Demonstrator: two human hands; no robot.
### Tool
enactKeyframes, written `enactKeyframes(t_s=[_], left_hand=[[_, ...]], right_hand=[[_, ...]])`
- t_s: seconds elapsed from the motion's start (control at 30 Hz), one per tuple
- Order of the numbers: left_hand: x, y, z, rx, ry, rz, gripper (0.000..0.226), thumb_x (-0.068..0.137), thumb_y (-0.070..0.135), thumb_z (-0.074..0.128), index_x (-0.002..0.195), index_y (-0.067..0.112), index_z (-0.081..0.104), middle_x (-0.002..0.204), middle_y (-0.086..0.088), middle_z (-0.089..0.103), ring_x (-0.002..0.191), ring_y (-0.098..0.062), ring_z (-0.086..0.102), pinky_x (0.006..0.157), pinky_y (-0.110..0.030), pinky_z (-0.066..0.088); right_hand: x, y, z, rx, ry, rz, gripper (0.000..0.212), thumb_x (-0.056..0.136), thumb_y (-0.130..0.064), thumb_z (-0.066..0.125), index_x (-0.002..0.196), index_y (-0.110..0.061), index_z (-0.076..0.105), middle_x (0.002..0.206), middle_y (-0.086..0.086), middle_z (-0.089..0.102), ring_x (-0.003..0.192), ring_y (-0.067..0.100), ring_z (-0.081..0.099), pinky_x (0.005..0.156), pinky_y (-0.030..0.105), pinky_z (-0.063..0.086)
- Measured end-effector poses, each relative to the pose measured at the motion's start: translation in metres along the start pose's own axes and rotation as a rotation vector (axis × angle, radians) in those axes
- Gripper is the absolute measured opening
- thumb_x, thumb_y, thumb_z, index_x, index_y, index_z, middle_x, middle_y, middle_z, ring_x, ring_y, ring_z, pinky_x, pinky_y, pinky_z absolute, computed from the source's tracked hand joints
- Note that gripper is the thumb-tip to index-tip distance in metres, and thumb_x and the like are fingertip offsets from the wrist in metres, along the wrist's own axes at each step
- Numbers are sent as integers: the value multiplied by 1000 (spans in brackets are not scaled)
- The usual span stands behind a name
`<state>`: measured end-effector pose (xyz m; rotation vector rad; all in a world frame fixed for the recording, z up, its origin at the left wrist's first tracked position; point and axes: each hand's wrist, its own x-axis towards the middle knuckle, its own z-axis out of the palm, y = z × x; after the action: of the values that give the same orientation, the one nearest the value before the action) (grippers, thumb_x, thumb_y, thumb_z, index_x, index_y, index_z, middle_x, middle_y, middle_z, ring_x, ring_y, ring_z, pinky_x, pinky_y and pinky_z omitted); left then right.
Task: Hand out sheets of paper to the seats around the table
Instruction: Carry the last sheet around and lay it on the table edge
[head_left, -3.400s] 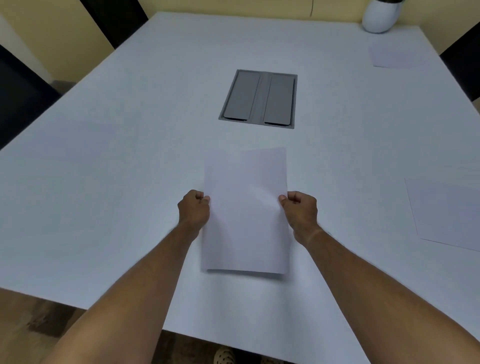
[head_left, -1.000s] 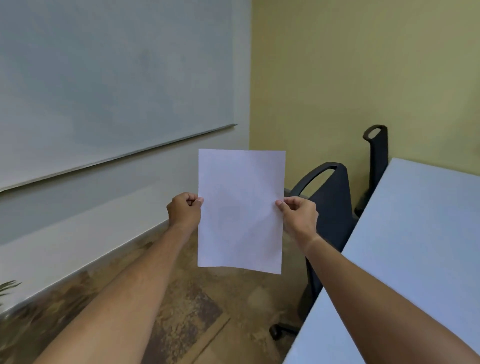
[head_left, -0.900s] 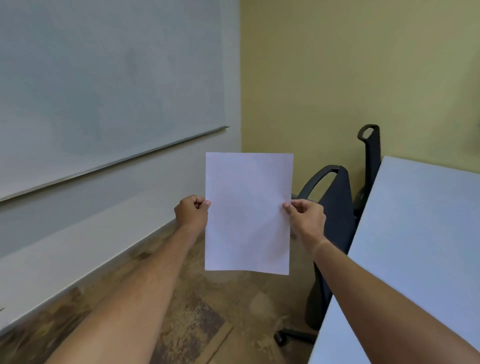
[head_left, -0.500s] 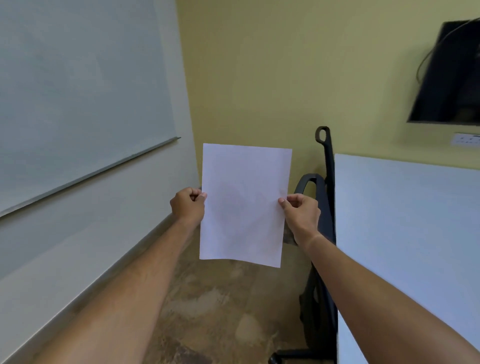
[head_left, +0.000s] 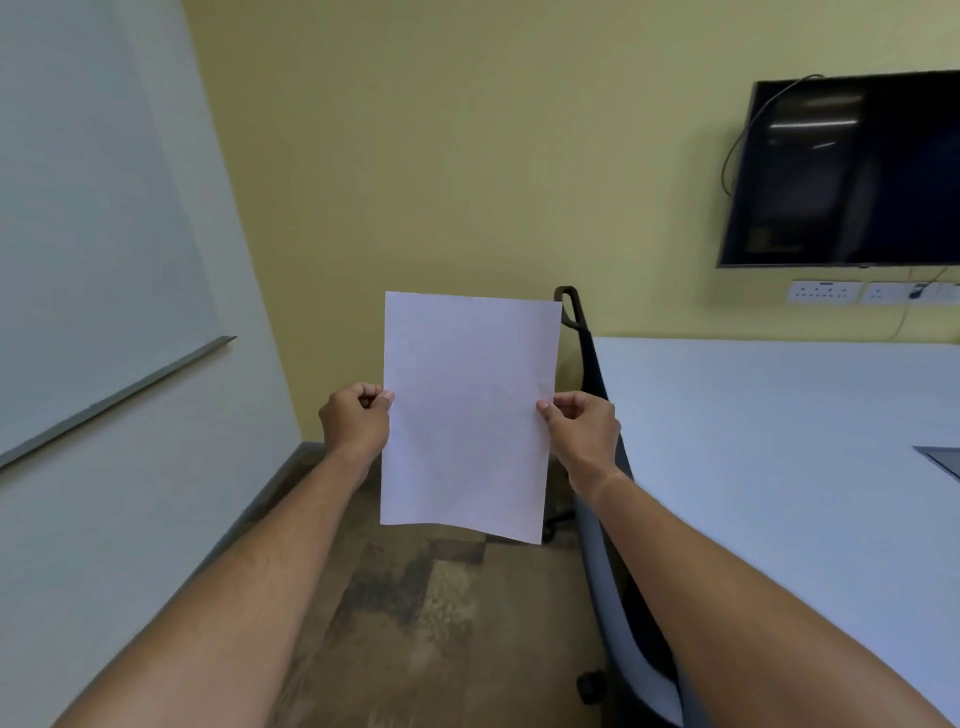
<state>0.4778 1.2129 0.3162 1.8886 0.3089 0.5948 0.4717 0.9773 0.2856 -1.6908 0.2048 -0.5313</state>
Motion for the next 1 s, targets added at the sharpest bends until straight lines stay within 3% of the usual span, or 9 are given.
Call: enactKeyframes(t_s=[0.33, 0.57, 1.0], left_hand=[[161, 8, 133, -91, -214, 109, 8, 91, 14, 65, 89, 8, 68, 84, -4, 64, 77, -17, 57, 67, -21, 40], [260, 18, 241, -138, -423, 157, 8, 91, 14, 65, 88, 8, 67, 83, -3, 64, 76, -16, 56, 67, -22, 40], [308, 32, 452, -199, -789, 188, 6, 90, 14, 65, 88, 9, 69, 83, 0, 66, 78, -14, 61, 66, -21, 44]], right_hand=[[141, 18, 41, -51, 216, 15, 10, 86, -22, 74, 90, -13, 73, 84, -5, 70, 86, 15, 68, 84, 31, 57], [239, 48, 61, -32, 402, 77, 8, 82, -23, 77, 78, -19, 71, 85, 1, 74, 86, 20, 71, 86, 42, 59], [346, 112, 4, -55, 659, 180, 10, 82, -17, 78, 83, -8, 73, 84, 8, 75, 84, 25, 73, 79, 39, 61]])
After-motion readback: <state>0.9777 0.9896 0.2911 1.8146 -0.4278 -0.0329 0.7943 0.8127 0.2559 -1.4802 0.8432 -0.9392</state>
